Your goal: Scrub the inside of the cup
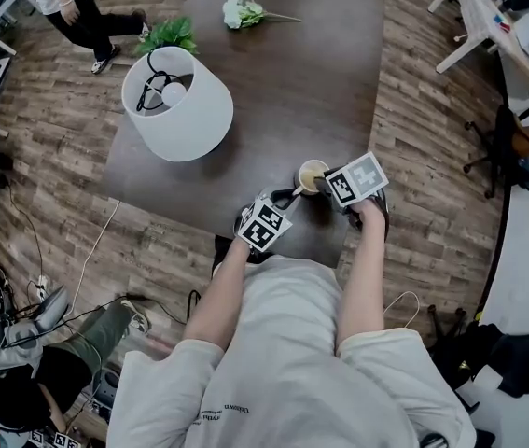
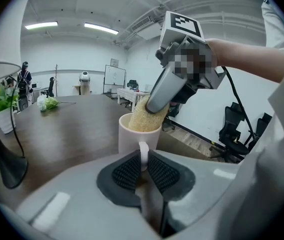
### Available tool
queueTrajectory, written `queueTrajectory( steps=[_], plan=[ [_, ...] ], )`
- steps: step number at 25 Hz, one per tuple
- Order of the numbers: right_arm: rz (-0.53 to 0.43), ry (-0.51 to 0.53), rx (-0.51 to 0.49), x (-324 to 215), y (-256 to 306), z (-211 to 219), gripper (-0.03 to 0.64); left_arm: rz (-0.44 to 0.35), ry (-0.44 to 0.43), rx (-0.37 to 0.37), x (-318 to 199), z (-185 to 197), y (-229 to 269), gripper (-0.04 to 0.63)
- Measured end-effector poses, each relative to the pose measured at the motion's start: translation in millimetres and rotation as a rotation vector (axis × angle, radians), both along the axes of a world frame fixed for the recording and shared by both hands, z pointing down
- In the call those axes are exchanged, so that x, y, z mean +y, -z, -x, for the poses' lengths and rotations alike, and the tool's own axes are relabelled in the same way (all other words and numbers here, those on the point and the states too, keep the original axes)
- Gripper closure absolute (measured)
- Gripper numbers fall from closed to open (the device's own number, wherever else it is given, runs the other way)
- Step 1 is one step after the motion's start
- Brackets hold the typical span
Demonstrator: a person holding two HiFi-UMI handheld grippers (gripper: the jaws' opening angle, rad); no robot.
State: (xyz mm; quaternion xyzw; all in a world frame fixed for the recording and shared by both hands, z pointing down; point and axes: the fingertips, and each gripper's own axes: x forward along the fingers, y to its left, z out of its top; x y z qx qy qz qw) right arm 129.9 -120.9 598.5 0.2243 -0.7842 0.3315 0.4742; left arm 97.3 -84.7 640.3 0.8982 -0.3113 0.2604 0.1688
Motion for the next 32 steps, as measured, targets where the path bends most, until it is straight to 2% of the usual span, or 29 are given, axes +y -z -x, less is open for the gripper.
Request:
queueTrajectory(
  steps=[21, 32],
  plan=[
    [0.089, 0.044, 0.024, 3, -30, 21, 0.532, 0.010, -0.035, 0.011, -4, 3, 0, 0.546],
    [0.063, -0.008, 0.022, -8, -38, 23, 0.534, 0.014, -0.056, 0.016, -5, 0, -1, 0.549]
  ],
)
